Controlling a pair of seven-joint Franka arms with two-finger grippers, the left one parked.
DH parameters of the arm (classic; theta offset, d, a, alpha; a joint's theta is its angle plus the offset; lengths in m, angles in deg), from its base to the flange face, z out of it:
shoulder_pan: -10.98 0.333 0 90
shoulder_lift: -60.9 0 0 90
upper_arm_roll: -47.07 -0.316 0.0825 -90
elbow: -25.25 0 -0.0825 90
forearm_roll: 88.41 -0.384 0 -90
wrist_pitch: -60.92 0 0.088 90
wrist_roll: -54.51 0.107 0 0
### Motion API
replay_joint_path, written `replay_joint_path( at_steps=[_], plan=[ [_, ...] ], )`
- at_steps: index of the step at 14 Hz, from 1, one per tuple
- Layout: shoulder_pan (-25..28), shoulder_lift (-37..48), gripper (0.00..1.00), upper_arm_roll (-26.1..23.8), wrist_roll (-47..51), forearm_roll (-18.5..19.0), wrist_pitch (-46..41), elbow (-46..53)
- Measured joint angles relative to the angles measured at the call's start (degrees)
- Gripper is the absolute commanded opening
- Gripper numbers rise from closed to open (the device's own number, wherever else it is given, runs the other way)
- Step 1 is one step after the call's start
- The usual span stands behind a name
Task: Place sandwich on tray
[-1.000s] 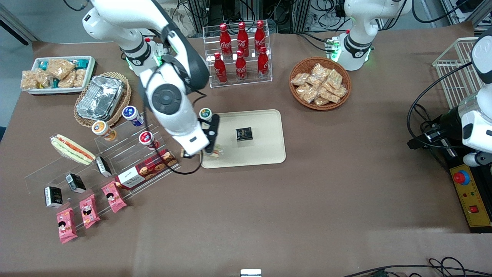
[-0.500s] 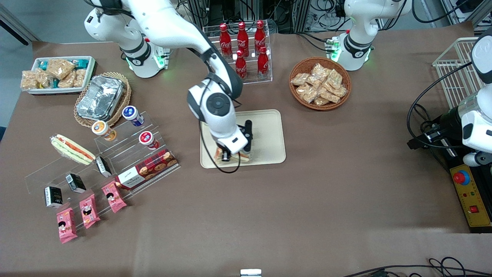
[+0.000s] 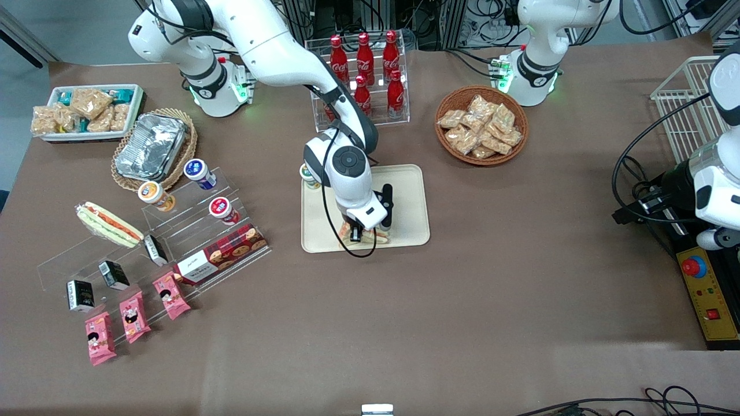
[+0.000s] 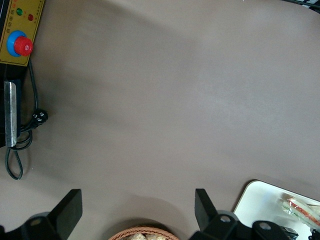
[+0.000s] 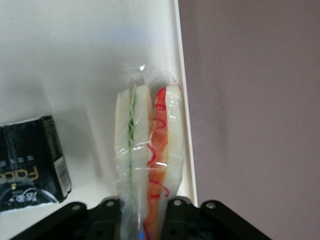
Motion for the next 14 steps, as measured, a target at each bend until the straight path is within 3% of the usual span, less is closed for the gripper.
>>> replay_joint_path(
  at_steps=[6, 8, 11, 14],
  plan=[
    [0.03, 0.44, 1.0, 0.41, 0.05, -0.07, -0.66, 0.64],
    [-0.1, 2.47, 1.0, 1.61, 0.32, -0.13, -4.81, 1.55],
    [-0.11, 8.84, 1.0, 6.69, 0.94, -0.15, -13.84, 2.49],
    [-0.46, 16.39, 1.0, 14.9, 2.08, -0.1, -23.97, 2.77]
  ],
)
